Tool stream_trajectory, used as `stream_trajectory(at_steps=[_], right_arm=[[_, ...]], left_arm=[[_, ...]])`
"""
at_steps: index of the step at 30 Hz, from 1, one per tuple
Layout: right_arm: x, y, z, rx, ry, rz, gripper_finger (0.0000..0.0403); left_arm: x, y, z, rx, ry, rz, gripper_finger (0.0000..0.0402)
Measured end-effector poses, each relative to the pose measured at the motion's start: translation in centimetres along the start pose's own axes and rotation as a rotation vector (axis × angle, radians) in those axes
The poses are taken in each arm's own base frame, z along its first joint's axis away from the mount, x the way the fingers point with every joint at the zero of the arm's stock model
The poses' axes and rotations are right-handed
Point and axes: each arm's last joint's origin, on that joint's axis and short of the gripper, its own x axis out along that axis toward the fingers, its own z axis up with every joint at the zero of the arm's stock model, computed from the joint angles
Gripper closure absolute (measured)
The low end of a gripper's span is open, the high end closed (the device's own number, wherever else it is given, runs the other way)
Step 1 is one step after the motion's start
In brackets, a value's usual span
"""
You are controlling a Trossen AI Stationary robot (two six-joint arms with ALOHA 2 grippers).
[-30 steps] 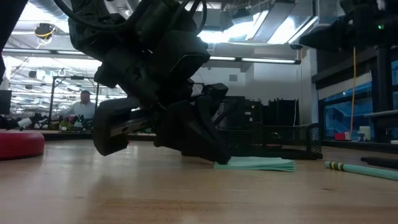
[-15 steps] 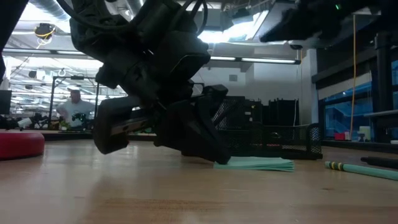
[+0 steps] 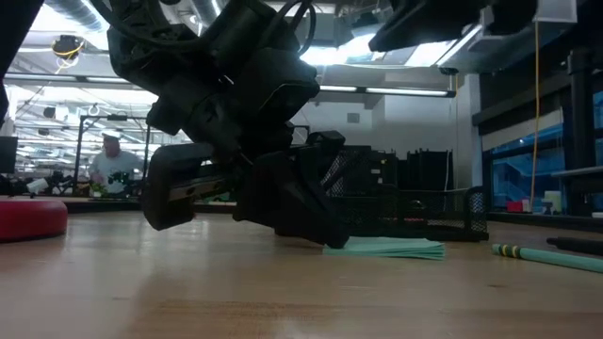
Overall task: Pick and place office supplies into organizer
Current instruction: Put the light blue sticky notes into the black desk organizer
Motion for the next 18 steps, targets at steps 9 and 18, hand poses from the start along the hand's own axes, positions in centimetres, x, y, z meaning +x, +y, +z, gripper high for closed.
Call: stream_trajectory(at_steps=[9, 18], right_arm=[[0.5, 2.6, 0.5, 0.117, -0.023, 0.156, 0.0319], [3.4, 4.7, 0.0, 0.116, 0.007, 0.233, 0.0294]], left_arm=[[0.0, 0.0, 0.0, 0.0, 0.001, 0.0, 0.0399], [0.0, 0.0, 0.0, 0.001, 0.002, 0.0, 0.0399]])
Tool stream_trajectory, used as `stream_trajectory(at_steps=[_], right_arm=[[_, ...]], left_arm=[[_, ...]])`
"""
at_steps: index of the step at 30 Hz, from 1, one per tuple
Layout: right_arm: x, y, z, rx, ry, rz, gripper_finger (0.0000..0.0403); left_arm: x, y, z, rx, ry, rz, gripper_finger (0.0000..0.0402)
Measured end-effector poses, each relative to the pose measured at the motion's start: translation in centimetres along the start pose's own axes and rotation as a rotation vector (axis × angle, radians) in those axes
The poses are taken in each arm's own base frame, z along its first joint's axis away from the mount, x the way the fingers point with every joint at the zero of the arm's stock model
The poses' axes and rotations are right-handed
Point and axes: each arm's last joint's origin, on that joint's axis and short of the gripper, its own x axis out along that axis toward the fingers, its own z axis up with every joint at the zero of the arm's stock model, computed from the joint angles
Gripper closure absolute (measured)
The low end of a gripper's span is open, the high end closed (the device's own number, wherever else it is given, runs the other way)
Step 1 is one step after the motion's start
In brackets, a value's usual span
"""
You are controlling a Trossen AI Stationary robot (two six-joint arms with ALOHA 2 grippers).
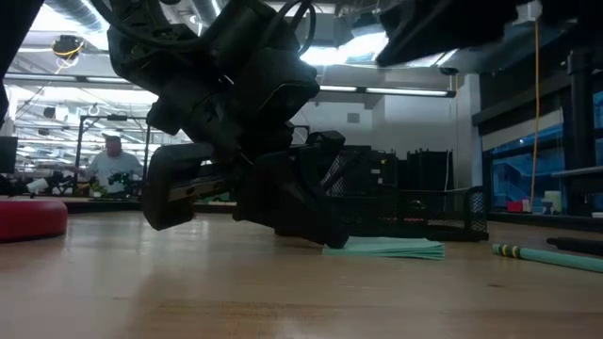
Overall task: Pick and place office supplies into organizer
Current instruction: Put the light blue sticky notes into the black desk organizer
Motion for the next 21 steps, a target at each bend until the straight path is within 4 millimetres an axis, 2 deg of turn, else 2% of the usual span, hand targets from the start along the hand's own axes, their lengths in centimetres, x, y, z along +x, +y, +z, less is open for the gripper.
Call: stream_trajectory(at_steps=[6, 11, 21], right_arm=[[1.8, 0.4, -1.0, 0.06, 0.067, -0.024, 0.0249], [2.7, 1.3, -1.9, 0.098, 0.14, 0.002, 0.0234], [4.9, 3.9, -4.0, -0.296, 0.294, -0.007, 0.0232]], left_arm=[[0.0, 0.0, 0.0, 0.005, 0.002, -0.001, 0.0399], [0.0, 0.0, 0.0, 0.004, 0.003, -0.001, 0.04], [0.0, 0.0, -0.1, -0.003, 0.005, 0.001, 0.04]])
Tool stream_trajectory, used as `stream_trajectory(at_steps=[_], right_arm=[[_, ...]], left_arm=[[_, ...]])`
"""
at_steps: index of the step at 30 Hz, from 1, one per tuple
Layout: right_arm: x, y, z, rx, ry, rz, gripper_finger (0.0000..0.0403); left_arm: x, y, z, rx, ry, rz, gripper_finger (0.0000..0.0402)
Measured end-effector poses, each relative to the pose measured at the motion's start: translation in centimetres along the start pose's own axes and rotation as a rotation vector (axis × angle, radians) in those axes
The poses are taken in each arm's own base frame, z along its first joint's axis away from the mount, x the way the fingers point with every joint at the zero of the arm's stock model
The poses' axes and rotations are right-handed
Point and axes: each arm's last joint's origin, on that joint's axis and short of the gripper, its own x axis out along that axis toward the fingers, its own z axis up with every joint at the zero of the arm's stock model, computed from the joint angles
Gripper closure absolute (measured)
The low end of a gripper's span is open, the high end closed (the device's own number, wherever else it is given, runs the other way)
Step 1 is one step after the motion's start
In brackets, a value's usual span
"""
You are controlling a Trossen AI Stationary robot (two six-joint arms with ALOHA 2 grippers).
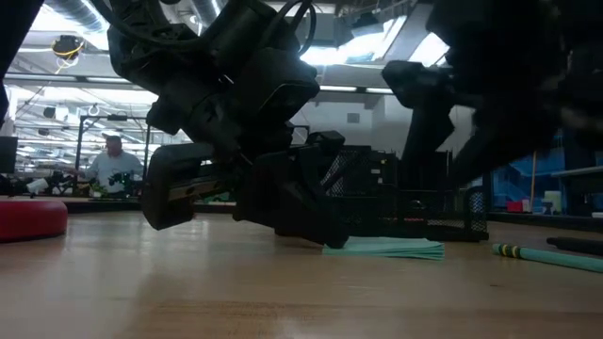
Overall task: Pick and place office supplies into organizer
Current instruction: Put the light blue sticky notes into the black desk organizer
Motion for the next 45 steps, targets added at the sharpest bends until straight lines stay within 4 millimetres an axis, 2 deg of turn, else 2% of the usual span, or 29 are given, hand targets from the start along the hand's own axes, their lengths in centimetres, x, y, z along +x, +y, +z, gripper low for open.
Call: stream_trajectory(at_steps=[10, 17, 25, 45], right_arm=[[1.1, 0.9, 0.1, -0.081, 0.025, -0.01, 0.0232], [2.4, 2.5, -0.2, -0.225, 0.066, 0.024, 0.0232], [3.4, 3.4, -0.2, -0.363, 0.1, -0.055, 0.0232], [3.8, 2.5, 0.8, -0.296, -0.002, -0.159, 0.0232]], left_arm=[[0.0, 0.0, 0.0, 0.0, 0.002, 0.001, 0.0399], [0.0, 0.0, 0.0, -0.001, 0.002, 0.002, 0.04], [0.0, 0.0, -0.1, -0.001, 0.003, 0.002, 0.04], [0.0, 0.1, -0.1, -0.003, 0.005, 0.0, 0.04]])
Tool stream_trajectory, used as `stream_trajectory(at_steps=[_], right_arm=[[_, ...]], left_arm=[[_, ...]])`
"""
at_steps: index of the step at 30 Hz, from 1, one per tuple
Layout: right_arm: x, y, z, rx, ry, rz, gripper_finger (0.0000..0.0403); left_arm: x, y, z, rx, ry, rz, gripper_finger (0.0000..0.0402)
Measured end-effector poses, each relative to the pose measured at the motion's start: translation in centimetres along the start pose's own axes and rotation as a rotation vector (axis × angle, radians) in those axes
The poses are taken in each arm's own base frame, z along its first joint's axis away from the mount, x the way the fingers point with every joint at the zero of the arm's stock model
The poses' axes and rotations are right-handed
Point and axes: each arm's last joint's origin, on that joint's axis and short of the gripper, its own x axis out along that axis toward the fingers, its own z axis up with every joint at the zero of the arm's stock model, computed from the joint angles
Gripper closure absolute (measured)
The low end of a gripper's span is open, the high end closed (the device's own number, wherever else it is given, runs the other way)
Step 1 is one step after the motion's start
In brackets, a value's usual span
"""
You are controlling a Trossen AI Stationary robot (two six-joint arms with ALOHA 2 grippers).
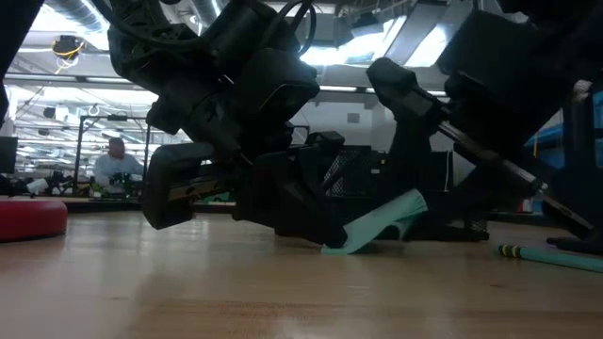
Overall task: Pick and place office supplies into organizer
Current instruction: Put the light blue sticky notes into the black desk organizer
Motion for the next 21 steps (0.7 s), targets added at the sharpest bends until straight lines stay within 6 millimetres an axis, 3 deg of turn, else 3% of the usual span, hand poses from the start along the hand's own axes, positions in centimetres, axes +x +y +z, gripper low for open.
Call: stream_trajectory(at_steps=[9, 21], right_arm=[[0.0, -0.5, 0.6, 0.038, -0.068, -0.032, 0.0232], [0.8, -2.0, -0.4, 0.058, -0.044, -0.056, 0.0232]], left_arm=[[0.0, 0.0, 0.0, 0.0, -0.001, -0.001, 0.04], [0.0, 0.0, 0.0, 0.0, -0.003, -0.004, 0.04]])
